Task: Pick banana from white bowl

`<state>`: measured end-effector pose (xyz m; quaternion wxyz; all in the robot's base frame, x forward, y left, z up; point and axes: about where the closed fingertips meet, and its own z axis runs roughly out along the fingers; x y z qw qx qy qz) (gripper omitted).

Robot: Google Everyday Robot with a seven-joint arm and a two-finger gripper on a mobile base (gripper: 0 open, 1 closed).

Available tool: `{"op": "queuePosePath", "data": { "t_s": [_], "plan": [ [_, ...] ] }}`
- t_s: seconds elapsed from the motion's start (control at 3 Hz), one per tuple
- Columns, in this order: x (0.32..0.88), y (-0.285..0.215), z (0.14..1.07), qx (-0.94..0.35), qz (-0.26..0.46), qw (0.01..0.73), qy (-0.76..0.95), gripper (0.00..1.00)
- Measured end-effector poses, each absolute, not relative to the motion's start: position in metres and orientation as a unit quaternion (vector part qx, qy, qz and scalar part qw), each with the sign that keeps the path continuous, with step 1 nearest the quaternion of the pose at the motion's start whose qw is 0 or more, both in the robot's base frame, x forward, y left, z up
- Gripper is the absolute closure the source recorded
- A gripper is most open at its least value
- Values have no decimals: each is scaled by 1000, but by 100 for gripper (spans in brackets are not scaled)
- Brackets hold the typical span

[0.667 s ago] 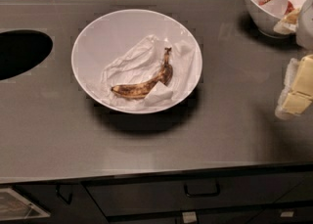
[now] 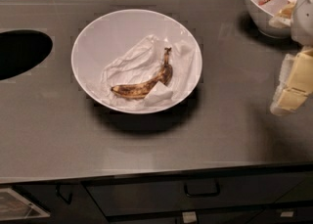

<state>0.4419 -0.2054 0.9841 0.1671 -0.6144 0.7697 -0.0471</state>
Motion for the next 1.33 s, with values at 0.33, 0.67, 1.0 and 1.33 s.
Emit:
{"op": "queuePosePath", "data": {
  "t_s": [0.33, 0.67, 1.0, 1.33],
  "plan": [
    [454, -184, 992, -639, -58, 167, 748, 0],
    [472, -157, 997, -670, -61, 165, 721, 0],
    [472, -157, 997, -670, -61, 165, 721, 0],
    [489, -140, 1001, -687, -66, 170, 704, 0]
  ]
}}
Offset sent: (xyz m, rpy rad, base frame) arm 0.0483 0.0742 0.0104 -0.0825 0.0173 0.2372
